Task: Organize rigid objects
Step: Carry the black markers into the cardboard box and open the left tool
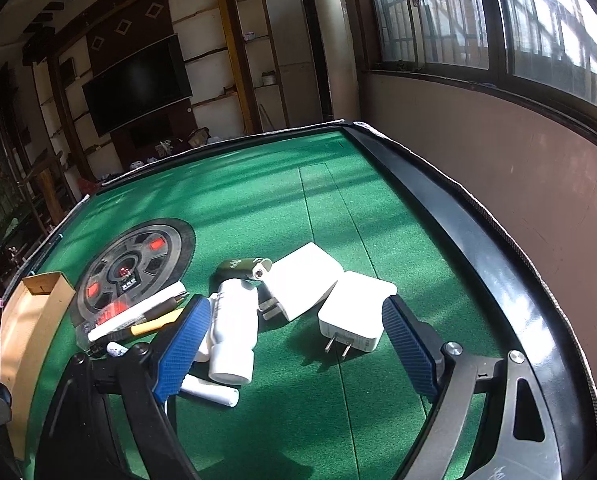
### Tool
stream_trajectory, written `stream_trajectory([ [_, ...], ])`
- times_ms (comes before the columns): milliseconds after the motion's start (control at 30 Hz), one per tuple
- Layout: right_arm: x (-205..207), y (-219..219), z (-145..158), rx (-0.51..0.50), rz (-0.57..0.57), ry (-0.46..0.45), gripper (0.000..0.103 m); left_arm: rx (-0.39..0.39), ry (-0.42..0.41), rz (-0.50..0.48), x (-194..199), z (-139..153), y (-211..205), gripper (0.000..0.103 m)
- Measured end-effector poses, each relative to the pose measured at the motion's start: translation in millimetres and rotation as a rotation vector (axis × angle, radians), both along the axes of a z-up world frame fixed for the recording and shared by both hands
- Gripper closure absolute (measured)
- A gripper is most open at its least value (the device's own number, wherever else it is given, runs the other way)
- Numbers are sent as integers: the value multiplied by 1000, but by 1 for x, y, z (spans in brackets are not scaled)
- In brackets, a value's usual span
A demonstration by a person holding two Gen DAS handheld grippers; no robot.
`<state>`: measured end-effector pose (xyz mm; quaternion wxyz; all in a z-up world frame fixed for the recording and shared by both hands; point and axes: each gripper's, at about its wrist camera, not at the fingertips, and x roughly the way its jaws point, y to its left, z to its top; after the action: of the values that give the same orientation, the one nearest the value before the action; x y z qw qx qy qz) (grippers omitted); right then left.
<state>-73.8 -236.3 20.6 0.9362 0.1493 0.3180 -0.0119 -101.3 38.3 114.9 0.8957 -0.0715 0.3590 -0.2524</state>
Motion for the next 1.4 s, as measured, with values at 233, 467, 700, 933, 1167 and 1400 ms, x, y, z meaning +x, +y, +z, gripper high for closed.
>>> stream_trajectory([
  [233,-21,67,-1,-53,242,190,33,-51,-38,44,-22,1,57,89],
  [467,18,104,-42,-150,225,366,89,-94,-2,140,-27,-11,106,89],
  [700,5,99,-21,88,275,335,89,-76,46,187,-4,-13,143,89],
  [933,26,160,22,359,479,334,89,-40,147,195,70,-30,159,89],
  [1167,92,263,14,360,504,415,89,-37,292,245,156,-71,169,89],
  [1400,130,307,-19,255,448,480,89,-23,342,237,182,-100,161,90],
])
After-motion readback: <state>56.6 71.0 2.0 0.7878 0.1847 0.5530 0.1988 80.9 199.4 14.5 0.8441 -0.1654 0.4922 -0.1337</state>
